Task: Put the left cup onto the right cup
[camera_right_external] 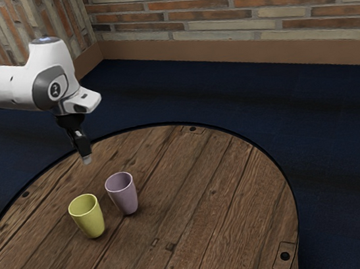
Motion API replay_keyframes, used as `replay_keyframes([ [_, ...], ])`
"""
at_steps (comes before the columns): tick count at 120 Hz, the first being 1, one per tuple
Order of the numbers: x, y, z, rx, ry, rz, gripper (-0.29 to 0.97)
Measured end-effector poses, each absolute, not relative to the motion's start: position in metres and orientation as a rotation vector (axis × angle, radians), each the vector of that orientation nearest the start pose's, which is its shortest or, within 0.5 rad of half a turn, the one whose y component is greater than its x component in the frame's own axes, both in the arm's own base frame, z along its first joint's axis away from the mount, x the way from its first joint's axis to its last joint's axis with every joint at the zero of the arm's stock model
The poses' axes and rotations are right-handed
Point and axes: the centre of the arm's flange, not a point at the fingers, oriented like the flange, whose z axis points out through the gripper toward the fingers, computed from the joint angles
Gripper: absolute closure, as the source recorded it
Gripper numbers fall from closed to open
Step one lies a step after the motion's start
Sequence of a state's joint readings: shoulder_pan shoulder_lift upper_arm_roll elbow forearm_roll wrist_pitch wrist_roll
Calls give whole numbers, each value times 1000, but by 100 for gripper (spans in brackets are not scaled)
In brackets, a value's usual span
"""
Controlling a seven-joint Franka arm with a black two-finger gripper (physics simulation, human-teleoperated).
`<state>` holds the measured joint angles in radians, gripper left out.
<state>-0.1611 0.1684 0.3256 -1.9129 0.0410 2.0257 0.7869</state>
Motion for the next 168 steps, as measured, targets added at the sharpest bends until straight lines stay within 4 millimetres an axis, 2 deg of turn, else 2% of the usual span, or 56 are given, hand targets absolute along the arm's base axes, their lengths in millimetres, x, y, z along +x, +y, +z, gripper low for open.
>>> replay_keyframes([
  [14, 579, 84, 393, -2907, 1029, 147, 0],
  [28, 566, 84, 378, -2910, 1049, 166, 0],
  [69, 539, 86, 352, -2926, 1063, 185, 0],
  [87, 530, 95, 343, -2940, 1043, 202, 0],
  [111, 531, 103, 332, -2927, 1038, 228, 0],
  [127, 534, 103, 329, -2886, 1067, 243, 15],
  [140, 537, 92, 328, -2853, 1109, 246, 26],
  [151, 540, 76, 328, -2825, 1155, 245, 31],
  [168, 538, 71, 325, -2825, 1160, 252, 37],
])
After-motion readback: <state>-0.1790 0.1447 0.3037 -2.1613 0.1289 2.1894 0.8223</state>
